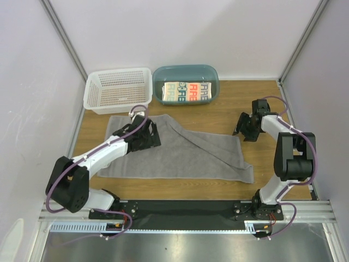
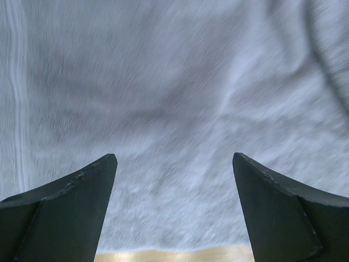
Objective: Fold and stack the towels
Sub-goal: Flatten out the crumpled towel
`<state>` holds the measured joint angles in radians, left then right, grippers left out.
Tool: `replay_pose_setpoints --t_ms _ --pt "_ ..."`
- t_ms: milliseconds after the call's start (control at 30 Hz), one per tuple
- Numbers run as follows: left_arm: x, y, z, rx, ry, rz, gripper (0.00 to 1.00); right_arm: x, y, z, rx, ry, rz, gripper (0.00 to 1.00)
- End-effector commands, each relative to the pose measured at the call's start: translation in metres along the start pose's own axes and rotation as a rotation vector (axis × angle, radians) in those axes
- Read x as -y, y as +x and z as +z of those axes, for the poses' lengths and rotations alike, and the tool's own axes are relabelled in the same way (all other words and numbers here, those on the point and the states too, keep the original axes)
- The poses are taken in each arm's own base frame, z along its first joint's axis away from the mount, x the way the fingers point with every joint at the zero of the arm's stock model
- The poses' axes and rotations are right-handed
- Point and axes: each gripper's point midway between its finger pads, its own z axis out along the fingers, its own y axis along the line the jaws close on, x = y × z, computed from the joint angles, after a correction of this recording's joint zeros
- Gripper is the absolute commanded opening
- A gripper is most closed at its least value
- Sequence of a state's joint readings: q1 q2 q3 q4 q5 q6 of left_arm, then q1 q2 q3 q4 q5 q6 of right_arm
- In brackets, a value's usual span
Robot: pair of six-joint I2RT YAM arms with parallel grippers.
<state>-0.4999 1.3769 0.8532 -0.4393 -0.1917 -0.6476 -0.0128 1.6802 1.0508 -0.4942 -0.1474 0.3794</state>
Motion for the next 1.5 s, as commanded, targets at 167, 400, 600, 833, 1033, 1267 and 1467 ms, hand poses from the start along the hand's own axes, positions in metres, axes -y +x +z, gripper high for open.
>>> replay_pose_setpoints --t_ms 167,400,600,833,1033,1267,1467 --pt "-0.023 0.025 -0.01 -0.038 -0.002 -0.138 0.94 -0.015 -0.01 0.014 0.026 -0.009 -0.07 0.61" --pt "-0.046 0.028 -0.007 -0.033 -0.019 -0.22 0.94 -0.022 -0.003 0.022 0.012 -0.011 -0.079 0.49" --pt "-0.061 0.032 -0.005 -0.044 -0.06 -0.253 0.95 -0.021 -0.01 0.02 0.037 0.014 -0.074 0.04" --pt "-0.079 0.041 -0.003 -0.068 -0.135 -0.306 0.95 -0.016 -0.06 0.003 0.167 0.051 -0.075 0.0" --pt "-0.089 0.04 -0.003 -0.065 -0.174 -0.323 0.95 -0.001 -0.109 0.002 0.243 0.078 -0.052 0.0" --pt "-0.097 0.04 0.001 -0.097 -0.216 -0.323 0.95 0.021 -0.151 0.022 0.286 0.129 -0.039 0.0" --pt "-0.102 0.033 -0.001 -0.106 -0.254 -0.327 0.95 0.027 -0.178 0.036 0.304 0.167 -0.061 0.0"
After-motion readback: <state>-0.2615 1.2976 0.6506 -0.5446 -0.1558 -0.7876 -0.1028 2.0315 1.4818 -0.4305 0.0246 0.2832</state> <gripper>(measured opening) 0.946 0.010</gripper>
